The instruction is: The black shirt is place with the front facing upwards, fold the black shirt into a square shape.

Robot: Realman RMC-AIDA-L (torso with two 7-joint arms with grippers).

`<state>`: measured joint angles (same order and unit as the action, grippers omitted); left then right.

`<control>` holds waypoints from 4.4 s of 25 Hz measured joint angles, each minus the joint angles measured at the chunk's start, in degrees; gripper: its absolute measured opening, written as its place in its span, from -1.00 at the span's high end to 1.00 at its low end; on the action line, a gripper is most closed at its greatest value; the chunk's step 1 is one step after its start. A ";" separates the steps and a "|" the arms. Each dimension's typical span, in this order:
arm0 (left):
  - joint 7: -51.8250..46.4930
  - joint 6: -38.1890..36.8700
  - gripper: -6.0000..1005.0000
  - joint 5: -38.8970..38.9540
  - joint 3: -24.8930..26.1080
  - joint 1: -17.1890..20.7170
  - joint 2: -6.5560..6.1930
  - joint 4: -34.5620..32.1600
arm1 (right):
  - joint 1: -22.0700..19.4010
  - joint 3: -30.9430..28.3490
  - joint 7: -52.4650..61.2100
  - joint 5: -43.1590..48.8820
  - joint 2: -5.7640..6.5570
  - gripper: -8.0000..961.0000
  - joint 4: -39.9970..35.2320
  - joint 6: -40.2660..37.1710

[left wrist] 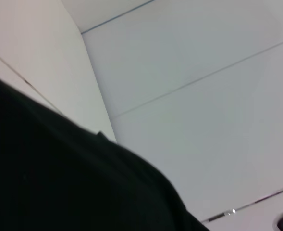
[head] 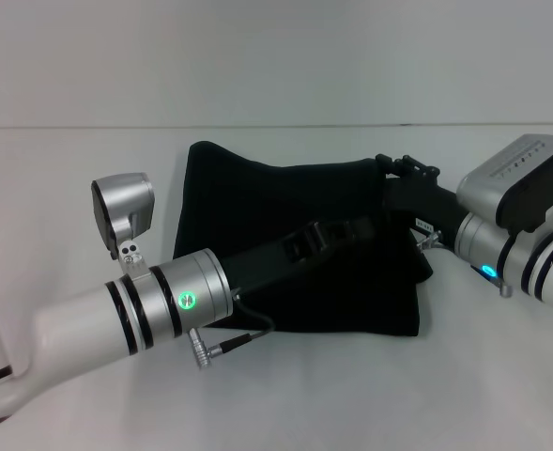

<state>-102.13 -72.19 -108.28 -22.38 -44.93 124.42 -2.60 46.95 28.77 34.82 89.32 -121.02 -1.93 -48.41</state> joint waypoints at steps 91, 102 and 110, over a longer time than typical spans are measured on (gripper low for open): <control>0.33 -7.91 -0.86 0.68 3.49 15.30 -0.68 -19.02 | -10.75 -14.03 0.08 9.21 0.76 -0.73 4.04 -8.08; -2.27 -4.59 -0.86 0.71 3.44 14.58 -0.79 -18.85 | -12.33 -14.53 0.80 9.02 0.88 -0.74 3.69 -5.83; -12.82 -4.96 -0.86 -2.96 1.55 14.06 -2.01 -20.10 | -15.12 -14.24 0.85 9.25 1.06 -0.74 2.03 -15.01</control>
<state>-114.95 -77.15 -111.24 -20.83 -30.87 122.42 -22.69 31.83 14.53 35.67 98.57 -119.96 0.09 -63.43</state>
